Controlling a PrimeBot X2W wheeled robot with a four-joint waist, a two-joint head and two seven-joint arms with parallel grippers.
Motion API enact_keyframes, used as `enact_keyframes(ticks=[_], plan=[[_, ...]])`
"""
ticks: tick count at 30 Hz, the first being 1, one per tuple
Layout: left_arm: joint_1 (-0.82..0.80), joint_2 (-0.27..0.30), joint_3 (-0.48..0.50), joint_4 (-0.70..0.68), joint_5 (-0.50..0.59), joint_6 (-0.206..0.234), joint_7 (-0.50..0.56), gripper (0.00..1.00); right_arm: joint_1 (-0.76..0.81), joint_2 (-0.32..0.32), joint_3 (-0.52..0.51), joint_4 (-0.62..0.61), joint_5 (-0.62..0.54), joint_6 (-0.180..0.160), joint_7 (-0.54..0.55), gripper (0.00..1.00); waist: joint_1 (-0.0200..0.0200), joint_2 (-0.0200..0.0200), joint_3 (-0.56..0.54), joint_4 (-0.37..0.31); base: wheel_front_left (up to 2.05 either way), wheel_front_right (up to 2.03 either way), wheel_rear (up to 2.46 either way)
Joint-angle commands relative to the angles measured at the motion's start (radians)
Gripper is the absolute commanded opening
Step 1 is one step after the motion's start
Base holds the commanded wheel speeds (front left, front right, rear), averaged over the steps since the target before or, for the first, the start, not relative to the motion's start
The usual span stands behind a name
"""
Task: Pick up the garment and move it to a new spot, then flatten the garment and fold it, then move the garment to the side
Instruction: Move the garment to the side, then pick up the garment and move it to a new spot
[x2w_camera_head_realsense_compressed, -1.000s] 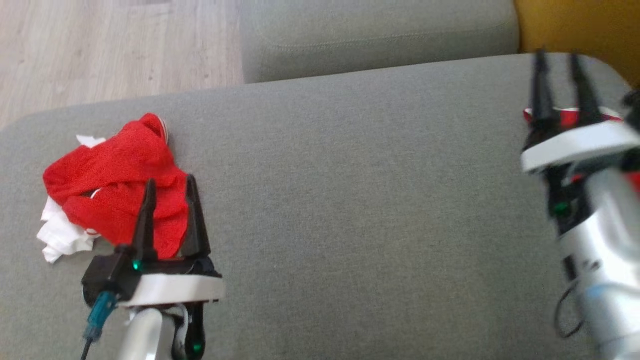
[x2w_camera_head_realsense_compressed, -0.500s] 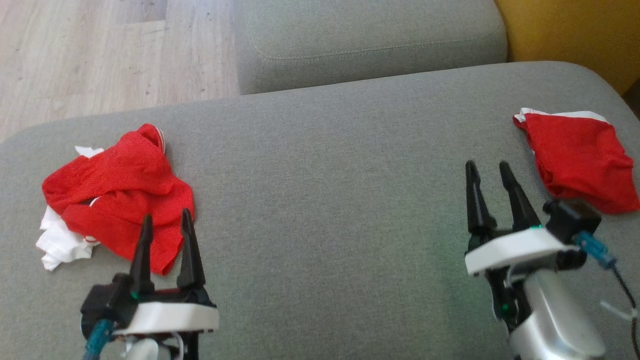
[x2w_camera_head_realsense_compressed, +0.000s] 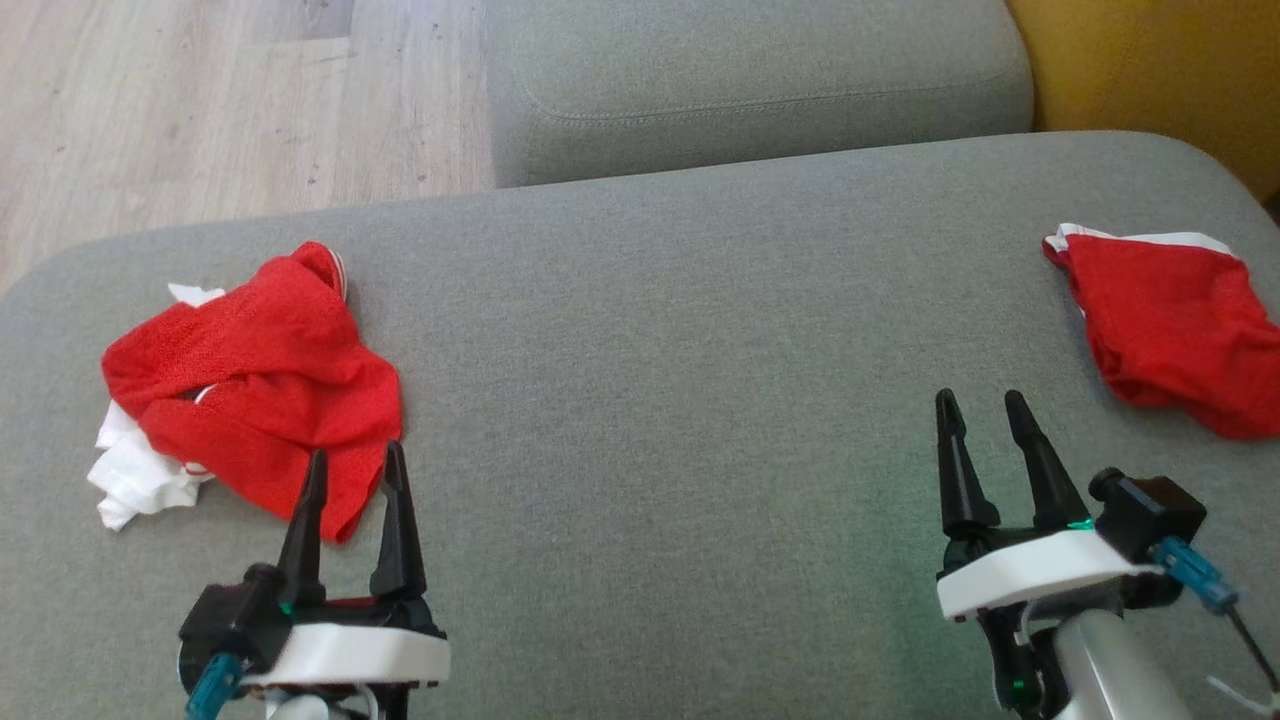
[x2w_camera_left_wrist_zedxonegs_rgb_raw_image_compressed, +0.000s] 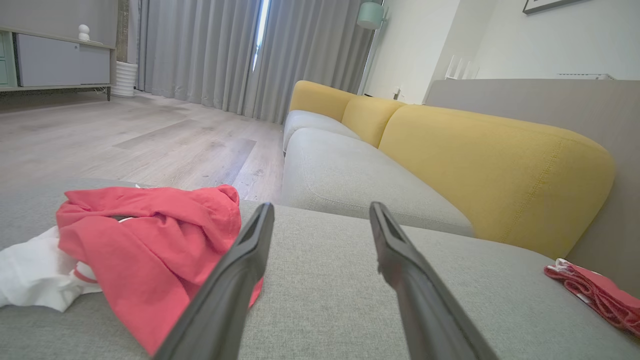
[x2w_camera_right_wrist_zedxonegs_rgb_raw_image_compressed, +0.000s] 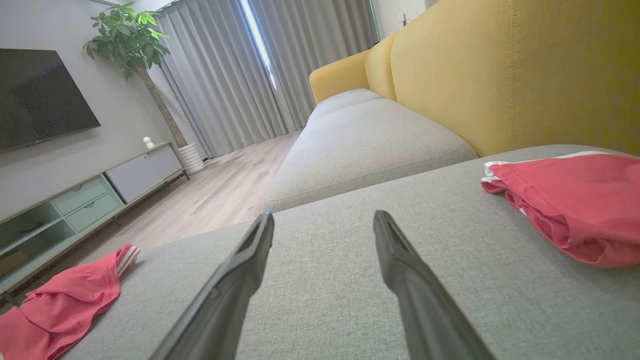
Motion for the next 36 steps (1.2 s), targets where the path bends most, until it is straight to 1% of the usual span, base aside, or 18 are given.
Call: enact_keyframes(ticks=[1,14,19,24,28,29,36], plan=[[-0.032,0.006,0.026,-0.037,0.003,0.0,-0.006,1.0,-0.023,0.005,0.025,-0.039,-0.01,-0.001,-0.014,1.0,0.0,0.0,-0.002,0.0,0.0,0.0,0.0],[-0.032,0.006,0.021,-0.038,-0.004,0.004,-0.006,1.0,-0.021,0.005,0.018,-0.043,-0.035,-0.001,-0.014,1.0,0.0,0.0,0.0,0.006,0.0,0.0,0.0],[-0.035,0.006,0.02,-0.028,-0.002,0.003,-0.006,1.0,-0.021,0.005,0.03,-0.039,-0.042,-0.001,-0.014,1.0,0.0,0.0,-0.004,0.026,0.0,0.0,0.0],[-0.03,0.006,0.021,-0.023,0.004,0.008,-0.006,1.0,-0.017,0.005,0.072,-0.037,-0.041,-0.001,-0.014,1.0,0.0,0.0,-0.021,0.073,0.0,0.0,0.0],[-0.02,0.006,0.027,-0.019,0.01,0.011,-0.006,1.0,-0.009,0.005,0.108,-0.032,-0.034,-0.001,-0.014,1.0,0.0,0.0,-0.038,0.122,0.0,0.0,0.0],[-0.014,0.006,0.033,-0.016,0.015,0.01,-0.006,1.0,-0.007,0.005,0.13,-0.03,-0.026,-0.001,-0.014,1.0,0.0,0.0,-0.046,0.146,0.0,0.0,0.0],[0.007,0.006,0.062,-0.012,0.031,0.008,-0.006,1.0,0.006,0.005,0.188,-0.017,0.002,-0.001,-0.014,1.0,0.0,0.0,-0.074,0.225,0.0,0.0,0.0]])
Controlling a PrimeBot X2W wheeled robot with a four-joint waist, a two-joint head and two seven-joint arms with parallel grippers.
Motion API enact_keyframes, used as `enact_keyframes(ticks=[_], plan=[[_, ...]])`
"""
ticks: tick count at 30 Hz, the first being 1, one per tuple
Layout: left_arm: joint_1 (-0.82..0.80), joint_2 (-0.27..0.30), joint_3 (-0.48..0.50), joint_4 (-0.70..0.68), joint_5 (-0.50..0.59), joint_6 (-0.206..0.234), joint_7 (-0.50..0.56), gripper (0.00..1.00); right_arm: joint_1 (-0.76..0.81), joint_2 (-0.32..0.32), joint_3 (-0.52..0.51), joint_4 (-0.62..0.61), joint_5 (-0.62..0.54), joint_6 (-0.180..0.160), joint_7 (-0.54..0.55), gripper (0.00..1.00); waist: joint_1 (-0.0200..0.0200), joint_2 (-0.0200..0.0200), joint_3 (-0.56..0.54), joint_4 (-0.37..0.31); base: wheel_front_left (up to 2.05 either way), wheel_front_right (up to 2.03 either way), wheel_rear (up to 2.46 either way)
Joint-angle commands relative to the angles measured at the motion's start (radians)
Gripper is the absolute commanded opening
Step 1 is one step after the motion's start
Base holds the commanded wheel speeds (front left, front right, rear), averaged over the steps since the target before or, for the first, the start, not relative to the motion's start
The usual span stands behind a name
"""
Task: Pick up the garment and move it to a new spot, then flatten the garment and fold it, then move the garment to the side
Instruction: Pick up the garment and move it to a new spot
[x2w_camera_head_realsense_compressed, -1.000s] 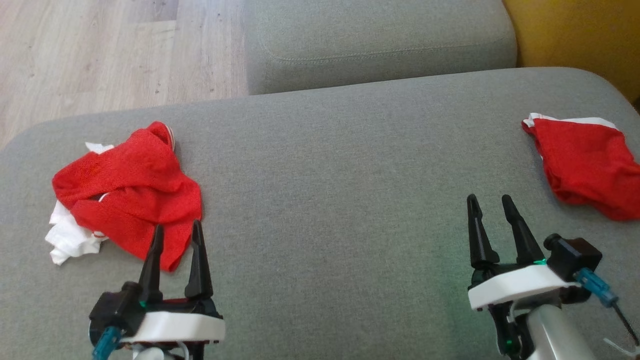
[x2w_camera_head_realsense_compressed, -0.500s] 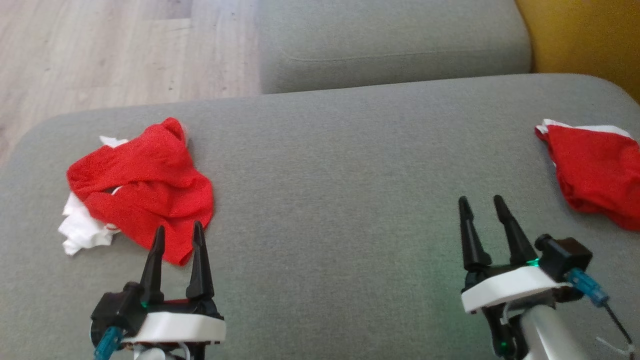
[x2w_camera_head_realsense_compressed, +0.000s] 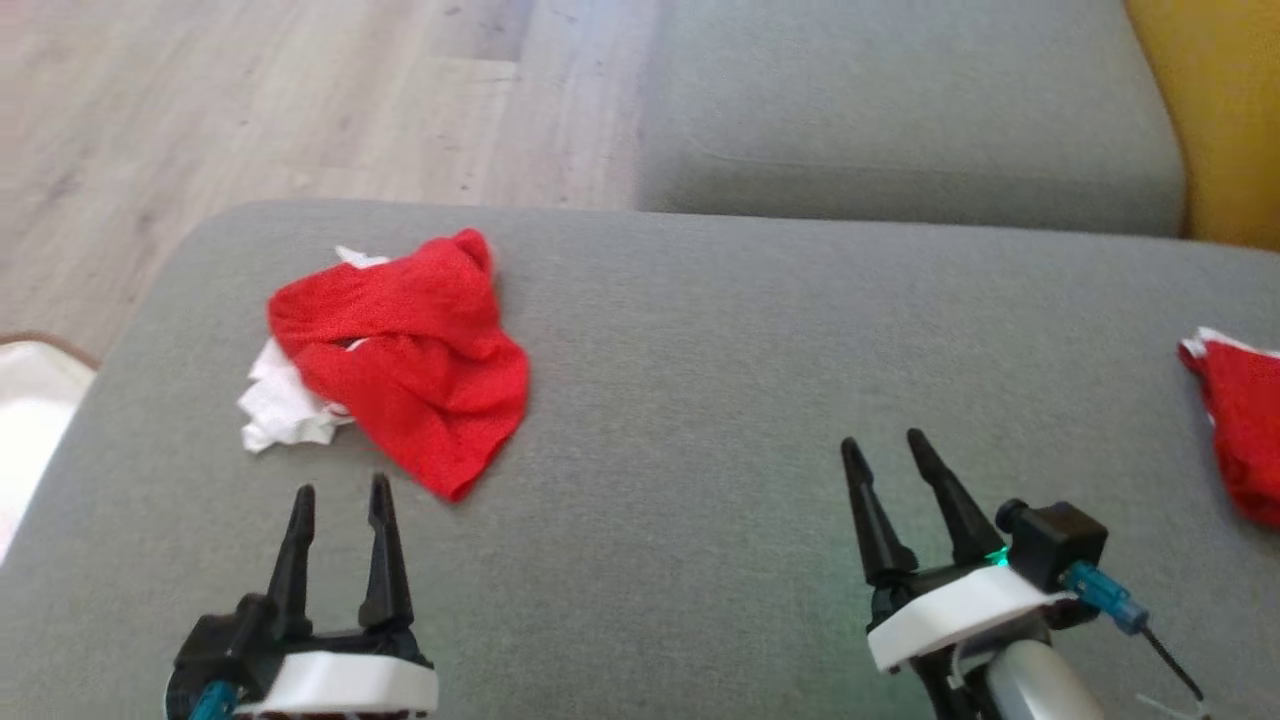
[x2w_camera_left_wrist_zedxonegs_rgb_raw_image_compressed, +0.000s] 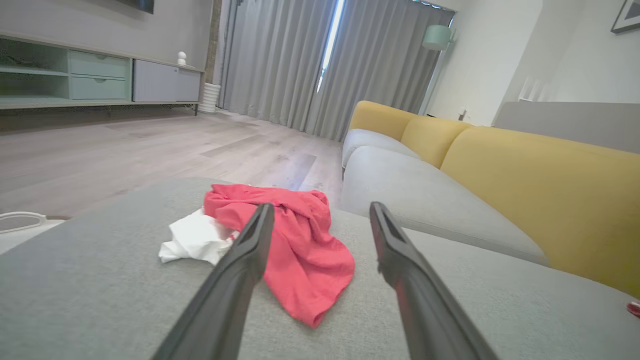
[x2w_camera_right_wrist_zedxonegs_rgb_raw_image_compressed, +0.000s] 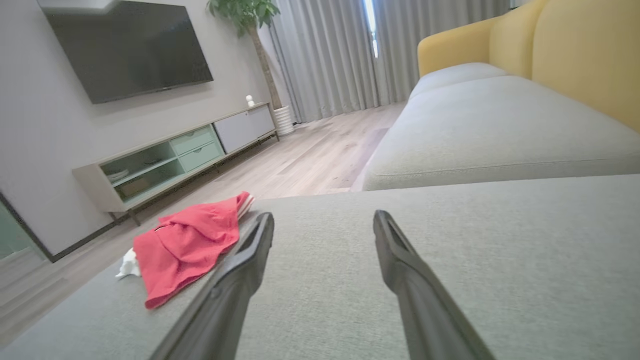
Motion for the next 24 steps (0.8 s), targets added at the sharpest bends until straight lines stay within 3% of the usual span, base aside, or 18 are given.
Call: enact_keyframes(ticks=[1,10,24], plan=[[-0.029,0.005,0.044,-0.028,0.014,-0.001,-0.006,1.0,-0.017,0.004,0.039,-0.026,0.013,-0.001,-0.014,1.0,0.0,0.0,-0.018,0.04,0.0,0.0,0.0],[-0.011,0.005,0.069,-0.031,0.03,-0.008,-0.006,1.0,0.0,0.004,0.086,-0.018,0.042,-0.001,-0.014,1.0,0.0,0.0,-0.035,0.104,0.0,0.0,0.0],[-0.09,0.019,0.09,-0.013,0.088,-0.038,-0.006,1.0,-0.011,0.004,0.084,-0.02,0.038,-0.001,-0.014,1.0,0.0,0.0,0.011,0.086,0.0,0.0,0.0]])
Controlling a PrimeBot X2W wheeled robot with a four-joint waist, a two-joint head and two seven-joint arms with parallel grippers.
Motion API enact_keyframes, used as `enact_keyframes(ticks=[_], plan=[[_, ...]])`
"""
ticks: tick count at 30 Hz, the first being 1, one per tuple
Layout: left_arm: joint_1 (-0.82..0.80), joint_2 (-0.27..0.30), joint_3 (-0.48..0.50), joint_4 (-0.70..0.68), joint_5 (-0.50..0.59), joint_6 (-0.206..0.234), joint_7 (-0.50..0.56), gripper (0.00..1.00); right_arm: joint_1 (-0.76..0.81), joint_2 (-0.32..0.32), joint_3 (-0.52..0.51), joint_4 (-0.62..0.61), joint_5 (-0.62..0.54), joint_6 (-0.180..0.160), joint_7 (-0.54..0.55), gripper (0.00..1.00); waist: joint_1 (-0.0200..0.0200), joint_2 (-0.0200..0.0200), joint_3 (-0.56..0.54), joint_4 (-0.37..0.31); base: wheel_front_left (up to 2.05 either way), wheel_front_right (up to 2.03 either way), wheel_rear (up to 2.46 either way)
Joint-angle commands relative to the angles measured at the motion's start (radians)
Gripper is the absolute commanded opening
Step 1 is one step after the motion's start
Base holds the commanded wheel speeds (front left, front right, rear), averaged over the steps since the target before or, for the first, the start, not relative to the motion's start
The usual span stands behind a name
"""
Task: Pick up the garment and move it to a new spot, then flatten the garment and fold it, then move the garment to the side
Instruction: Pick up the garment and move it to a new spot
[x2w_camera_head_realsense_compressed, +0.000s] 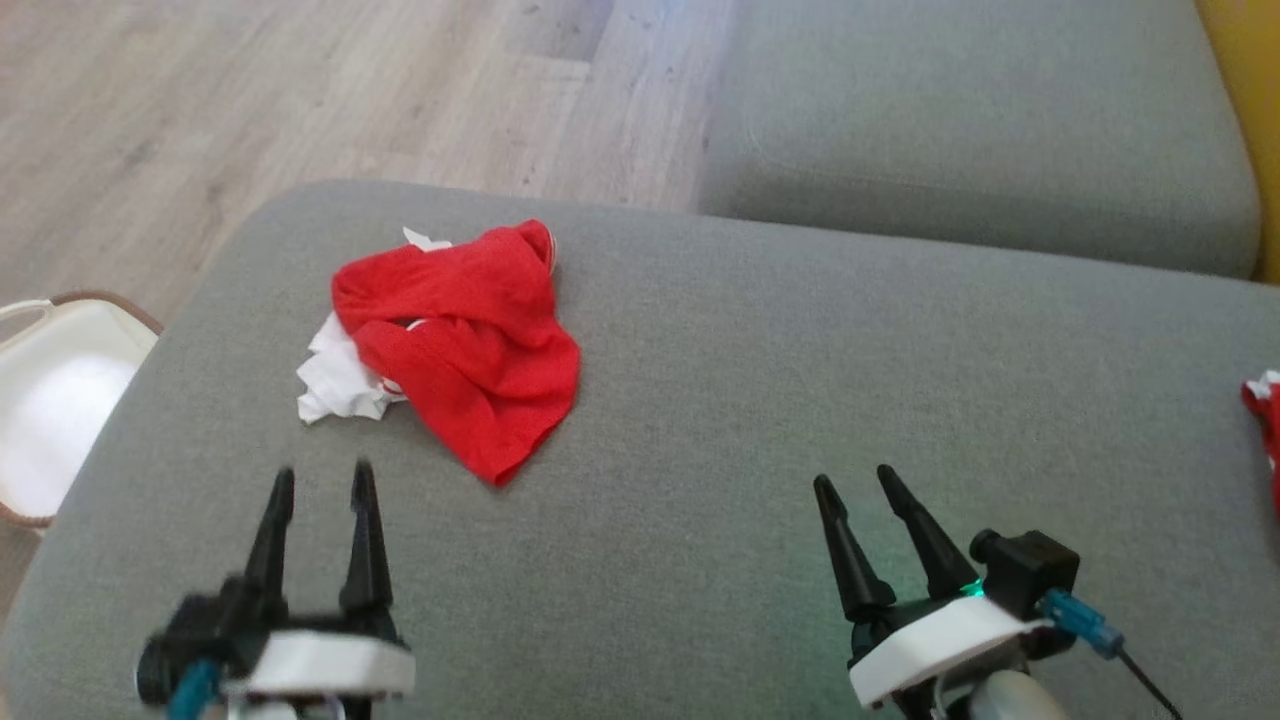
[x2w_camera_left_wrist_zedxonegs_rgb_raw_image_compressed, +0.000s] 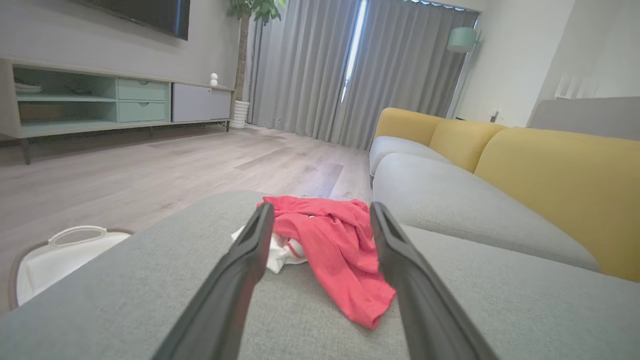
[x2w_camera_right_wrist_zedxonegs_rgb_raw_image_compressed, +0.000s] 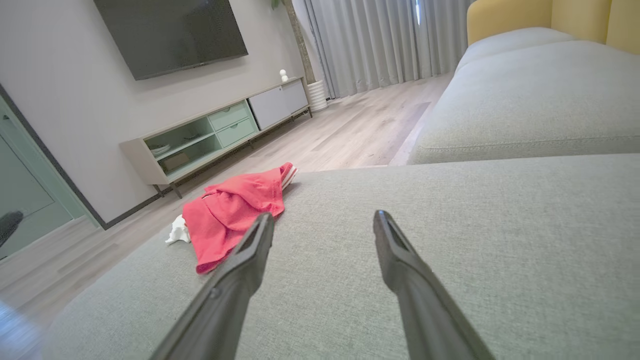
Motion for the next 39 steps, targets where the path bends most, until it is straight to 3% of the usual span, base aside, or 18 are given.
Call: enact_keyframes(ticks=[1,5,8,13,17,23,29,39], plan=[[-0.107,0.023,0.026,-0.025,0.014,-0.007,-0.007,1.0,-0.052,0.002,0.008,-0.035,-0.008,-0.001,-0.014,1.0,0.0001,0.0,0.03,-0.018,0.0,0.0,0.0],[-0.261,0.09,-0.014,0.035,0.038,-0.029,0.047,1.0,-0.083,0.002,-0.024,-0.053,-0.028,-0.001,-0.014,1.0,0.0001,0.0,0.102,-0.049,0.0,0.0,0.0],[-0.388,0.152,-0.109,0.112,0.037,-0.046,0.179,1.0,-0.107,0.002,-0.049,-0.076,-0.036,-0.001,-0.014,1.0,0.0001,0.0,0.156,-0.07,0.0,0.0,0.0],[-0.577,0.256,-0.312,0.219,-0.083,-0.05,0.37,1.0,-0.154,0.002,-0.06,-0.104,-0.047,-0.001,-0.014,1.0,0.0001,0.0,0.236,-0.111,0.0,0.0,0.0],[-0.691,0.316,-0.405,0.318,-0.143,-0.05,0.467,1.0,-0.186,0.002,-0.056,-0.124,-0.048,-0.001,-0.014,1.0,0.0001,0.0,0.284,-0.142,0.0,0.0,0.0],[-0.806,0.324,-0.504,0.439,-0.241,-0.05,0.6,1.0,-0.217,0.002,-0.054,-0.138,-0.055,-0.001,-0.014,1.0,0.0001,0.0,0.331,-0.174,0.0,0.0,0.0],[-0.867,0.307,-0.55,0.511,-0.352,-0.05,0.667,1.0,-0.235,0.002,-0.052,-0.146,-0.057,-0.001,-0.014,1.0,0.0001,0.0,0.361,-0.201,0.0,0.0,0.0],[-0.891,0.276,-0.599,0.616,-0.442,-0.05,0.774,1.0,-0.247,0.002,-0.059,-0.158,-0.056,-0.001,-0.014,1.0,0.0001,0.0,0.384,-0.225,0.0,0.0,0.0]])
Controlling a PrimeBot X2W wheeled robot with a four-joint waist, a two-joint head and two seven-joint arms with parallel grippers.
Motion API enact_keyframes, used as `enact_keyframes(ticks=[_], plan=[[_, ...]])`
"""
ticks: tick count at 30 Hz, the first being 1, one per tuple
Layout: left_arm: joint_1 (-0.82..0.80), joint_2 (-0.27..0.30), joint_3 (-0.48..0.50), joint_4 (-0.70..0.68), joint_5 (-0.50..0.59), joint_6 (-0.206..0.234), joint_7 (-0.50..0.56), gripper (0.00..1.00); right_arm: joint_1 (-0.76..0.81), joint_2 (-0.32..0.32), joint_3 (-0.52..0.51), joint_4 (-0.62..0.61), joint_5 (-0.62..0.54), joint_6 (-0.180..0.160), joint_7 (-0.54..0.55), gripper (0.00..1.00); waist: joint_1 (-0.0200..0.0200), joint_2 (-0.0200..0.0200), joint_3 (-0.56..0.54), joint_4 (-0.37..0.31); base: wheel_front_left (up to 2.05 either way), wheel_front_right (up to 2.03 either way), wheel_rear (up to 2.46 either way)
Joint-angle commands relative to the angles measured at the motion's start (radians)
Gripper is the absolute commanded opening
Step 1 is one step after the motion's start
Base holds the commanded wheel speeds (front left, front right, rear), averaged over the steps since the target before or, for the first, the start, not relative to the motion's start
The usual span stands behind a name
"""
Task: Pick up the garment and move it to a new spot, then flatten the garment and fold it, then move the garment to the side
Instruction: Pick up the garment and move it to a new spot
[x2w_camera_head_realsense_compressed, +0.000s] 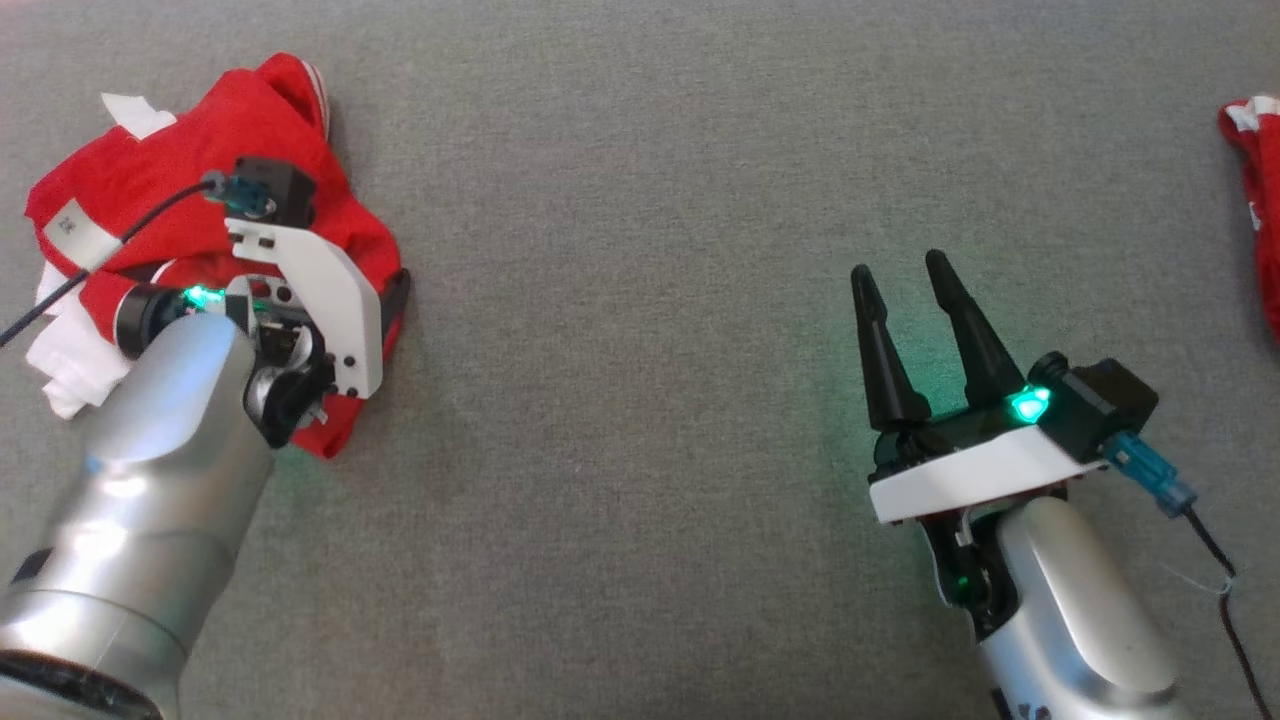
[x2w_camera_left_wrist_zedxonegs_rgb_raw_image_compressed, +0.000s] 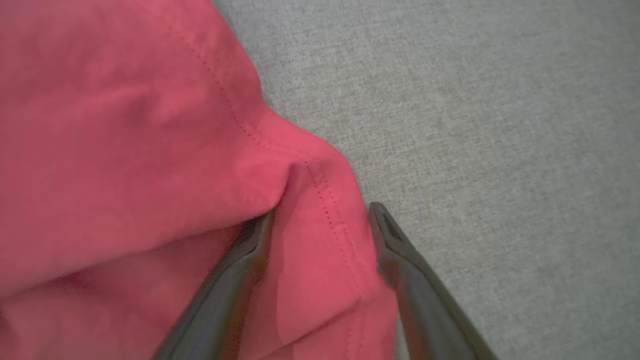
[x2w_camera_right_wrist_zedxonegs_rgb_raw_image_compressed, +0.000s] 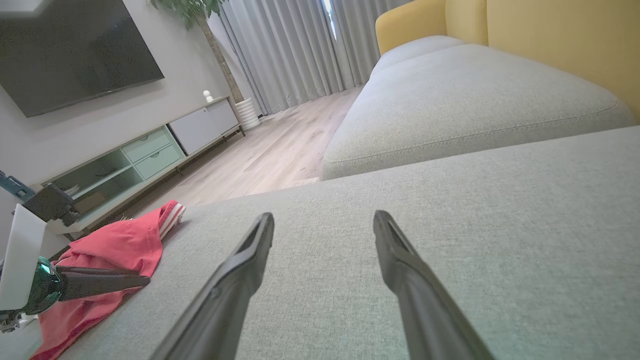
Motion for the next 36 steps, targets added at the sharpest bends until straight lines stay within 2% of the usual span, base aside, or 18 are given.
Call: enact_keyframes(ticks=[1,6,7,8,14,18,21,22,24,36], plan=[[-0.013,0.023,0.006,0.009,-0.014,0.002,0.029,1.0,-0.031,0.002,0.019,-0.039,-0.003,-0.001,-0.011,1.0,0.0,0.0,0.002,-0.004,0.0,0.0,0.0],[-0.006,0.022,-0.012,0.046,-0.054,0.002,0.099,1.0,-0.035,0.002,0.017,-0.041,0.0,-0.001,-0.011,1.0,0.0,0.0,0.0,-0.015,0.0,0.0,0.0],[-0.003,0.022,-0.017,0.049,-0.064,0.002,0.116,0.44,-0.035,0.002,0.016,-0.041,0.002,-0.001,-0.011,1.0,0.0,0.0,-0.003,-0.017,0.0,0.0,0.0],[0.0,0.024,-0.02,0.051,-0.073,0.002,0.13,0.0,-0.035,0.002,0.015,-0.041,0.003,-0.001,-0.011,1.0,0.0,0.0,-0.005,-0.018,0.0,0.0,0.0],[0.005,0.042,-0.028,0.033,-0.104,0.002,0.118,0.0,-0.03,0.002,0.011,-0.039,0.009,-0.001,-0.011,1.0,0.0,0.0,-0.028,-0.023,0.0,0.0,0.0],[0.0,0.045,0.008,0.009,-0.124,0.002,-0.002,0.0,-0.028,0.002,0.014,-0.038,0.017,-0.001,-0.011,1.0,0.0,0.0,-0.048,-0.031,0.0,0.0,0.0],[0.002,0.019,0.045,-0.016,-0.163,0.002,-0.102,0.0,-0.024,0.002,0.012,-0.036,0.023,-0.001,-0.011,1.0,0.0,0.0,-0.064,-0.037,0.0,0.0,0.0],[0.0,0.015,0.039,-0.049,-0.166,0.002,-0.162,0.0,-0.022,0.002,0.011,-0.035,0.026,-0.001,-0.011,1.0,0.0,0.0,-0.074,-0.043,0.0,0.0,0.0],[-0.002,0.008,0.033,-0.081,-0.176,0.002,-0.212,0.0,-0.019,0.002,0.009,-0.035,0.029,-0.001,-0.011,1.0,0.0,0.0,-0.082,-0.051,0.0,0.0,0.0],[-0.092,-0.075,-0.008,-0.218,-0.203,0.002,-0.395,0.0,-0.024,0.002,0.015,-0.057,0.068,-0.001,-0.011,1.0,0.0,0.0,-0.066,-0.153,0.0,0.0,0.0]])
